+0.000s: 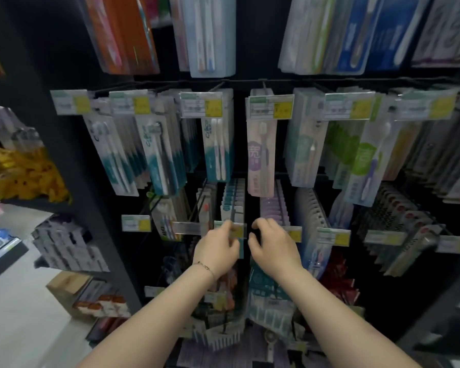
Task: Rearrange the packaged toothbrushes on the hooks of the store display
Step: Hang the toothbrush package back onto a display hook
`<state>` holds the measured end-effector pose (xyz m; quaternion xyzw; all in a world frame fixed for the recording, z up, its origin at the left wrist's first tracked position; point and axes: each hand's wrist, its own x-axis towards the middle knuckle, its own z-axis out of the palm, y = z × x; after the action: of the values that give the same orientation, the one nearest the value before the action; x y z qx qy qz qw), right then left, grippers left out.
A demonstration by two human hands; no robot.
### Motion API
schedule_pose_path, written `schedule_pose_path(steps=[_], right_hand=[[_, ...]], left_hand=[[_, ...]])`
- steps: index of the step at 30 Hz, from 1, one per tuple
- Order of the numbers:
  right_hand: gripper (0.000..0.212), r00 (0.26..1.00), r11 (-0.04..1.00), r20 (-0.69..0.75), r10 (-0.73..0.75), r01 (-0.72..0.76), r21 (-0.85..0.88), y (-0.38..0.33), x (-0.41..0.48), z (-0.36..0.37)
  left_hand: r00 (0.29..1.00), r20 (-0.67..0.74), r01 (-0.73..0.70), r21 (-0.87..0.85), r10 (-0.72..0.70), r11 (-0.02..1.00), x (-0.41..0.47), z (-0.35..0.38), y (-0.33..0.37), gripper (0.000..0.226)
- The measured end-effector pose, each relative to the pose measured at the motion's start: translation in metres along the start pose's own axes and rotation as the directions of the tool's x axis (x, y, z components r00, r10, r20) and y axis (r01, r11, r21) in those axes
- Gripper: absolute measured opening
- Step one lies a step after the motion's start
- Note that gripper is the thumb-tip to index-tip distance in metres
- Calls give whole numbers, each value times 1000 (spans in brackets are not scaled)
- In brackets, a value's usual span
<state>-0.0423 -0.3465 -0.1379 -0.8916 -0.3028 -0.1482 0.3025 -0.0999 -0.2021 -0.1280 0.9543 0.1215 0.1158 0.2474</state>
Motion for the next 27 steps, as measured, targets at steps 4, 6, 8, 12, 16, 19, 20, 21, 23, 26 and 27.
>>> schedule_pose_path(steps=[4, 6, 8, 12, 16, 19, 20, 21, 23, 26, 27], right_hand=[[20, 997, 993, -31, 71, -67, 98, 2, 20, -12], [25, 988, 971, -43, 147, -136, 196, 7, 32, -16], [37, 977, 946, -66, 203, -178, 272, 13, 45, -21], [61, 960, 896, -140, 242, -166, 412, 14, 70, -31], [70, 980, 852, -125, 157, -70, 519, 9, 98, -36], [67, 987, 831, -107, 116, -37, 555, 4, 115, -34], [65, 989, 825, -100, 113, -37, 564, 2, 119, -33], [63, 990, 816, -94, 109, -35, 578, 0, 123, -33], [60, 992, 784, -79, 102, -31, 620, -3, 128, -33], [57, 994, 754, -51, 94, -38, 655, -2, 132, -34], [57, 995, 743, -43, 92, -39, 668, -2, 134, -34]], left_hand=[[999, -32, 20, -177, -26, 984, 21, -16, 12, 19], [999, -35, 25, -280, -37, 960, 35, -21, 20, 26], [997, -53, 32, -374, -56, 927, 50, -26, 31, 33], [988, -147, -45, -515, -36, 856, 77, -34, 49, 53], [975, -218, -179, -637, 47, 750, 99, -41, 72, 62], [978, -201, -186, -706, 57, 683, 110, -43, 87, 61], [982, -181, -166, -720, 48, 674, 111, -44, 91, 60], [986, -164, -144, -725, 34, 674, 112, -44, 94, 58], [989, -147, -107, -729, -2, 676, 116, -42, 96, 55], [988, -148, -83, -747, -43, 660, 123, -41, 94, 53], [988, -145, -77, -754, -51, 652, 125, -42, 93, 52]])
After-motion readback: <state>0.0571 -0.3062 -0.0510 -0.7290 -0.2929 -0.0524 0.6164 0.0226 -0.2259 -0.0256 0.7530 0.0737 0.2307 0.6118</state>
